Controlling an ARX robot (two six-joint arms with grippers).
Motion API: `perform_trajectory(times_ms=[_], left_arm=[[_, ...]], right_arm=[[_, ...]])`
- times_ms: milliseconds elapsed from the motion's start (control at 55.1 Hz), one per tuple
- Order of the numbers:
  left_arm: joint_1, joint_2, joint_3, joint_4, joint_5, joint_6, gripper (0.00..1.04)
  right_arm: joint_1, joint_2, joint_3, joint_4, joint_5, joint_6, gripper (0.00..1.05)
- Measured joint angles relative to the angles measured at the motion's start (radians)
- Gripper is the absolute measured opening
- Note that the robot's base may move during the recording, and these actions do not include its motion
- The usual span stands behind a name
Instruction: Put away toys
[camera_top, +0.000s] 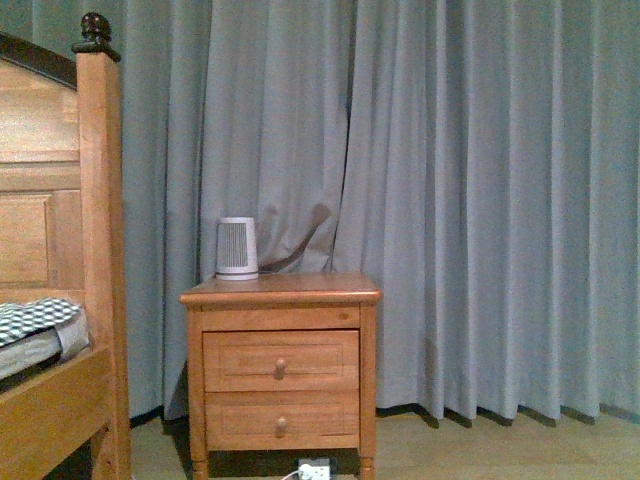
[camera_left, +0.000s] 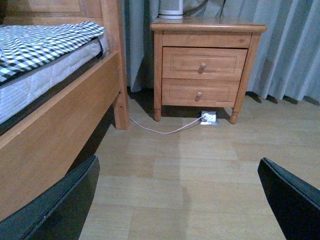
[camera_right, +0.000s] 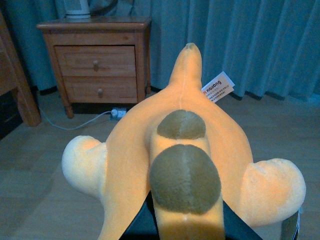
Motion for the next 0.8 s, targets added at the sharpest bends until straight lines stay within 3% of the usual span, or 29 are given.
perform_trajectory(times_ms=[799], left_arm=[[0.000, 0.000, 0.000, 0.000, 0.000, 0.000, 0.98]], right_arm=[[0.000, 0.000, 0.000, 0.000, 0.000, 0.000, 0.07]])
